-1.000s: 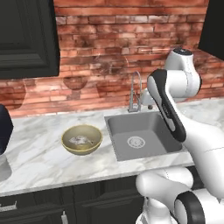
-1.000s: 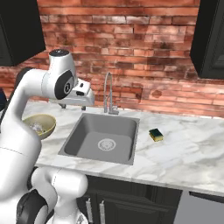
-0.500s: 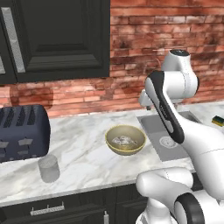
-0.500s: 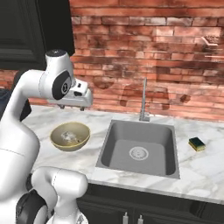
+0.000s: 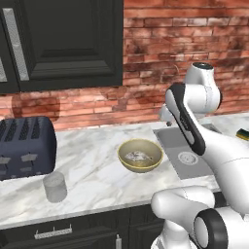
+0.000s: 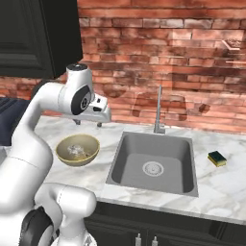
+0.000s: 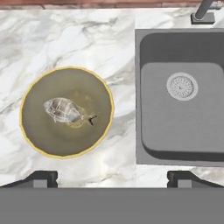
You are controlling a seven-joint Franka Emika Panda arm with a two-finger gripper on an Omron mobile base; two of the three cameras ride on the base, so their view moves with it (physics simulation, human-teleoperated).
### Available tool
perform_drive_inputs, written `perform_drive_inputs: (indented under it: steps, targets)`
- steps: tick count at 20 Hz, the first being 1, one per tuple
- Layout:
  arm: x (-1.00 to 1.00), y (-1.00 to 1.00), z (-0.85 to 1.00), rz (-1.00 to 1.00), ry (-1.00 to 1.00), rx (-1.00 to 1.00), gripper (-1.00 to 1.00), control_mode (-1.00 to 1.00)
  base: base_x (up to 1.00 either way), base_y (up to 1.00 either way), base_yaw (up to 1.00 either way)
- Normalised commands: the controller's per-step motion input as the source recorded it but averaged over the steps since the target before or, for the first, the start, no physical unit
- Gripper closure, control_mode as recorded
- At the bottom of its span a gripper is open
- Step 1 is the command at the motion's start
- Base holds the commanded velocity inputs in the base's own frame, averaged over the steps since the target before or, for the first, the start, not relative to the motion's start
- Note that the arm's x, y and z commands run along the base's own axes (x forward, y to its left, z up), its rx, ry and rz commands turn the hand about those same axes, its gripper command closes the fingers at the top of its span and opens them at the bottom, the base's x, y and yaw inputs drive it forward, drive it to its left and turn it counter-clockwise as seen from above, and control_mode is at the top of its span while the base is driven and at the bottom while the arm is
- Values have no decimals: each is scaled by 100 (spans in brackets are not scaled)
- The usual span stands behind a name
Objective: Move the glass cup from next to the sink to the open cabinet. Then, move the bowl with the fish to the fridge to clear the area for faucet cleaning.
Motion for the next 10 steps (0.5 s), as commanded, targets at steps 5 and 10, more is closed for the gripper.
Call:
perform_drive_inputs:
  steps: [5,10]
  targets:
    - [47,-16,-76,1,1,24,-100,-100,0,0,0]
    - [60,6,-86,0,1,20,-100,-100,0,0,0]
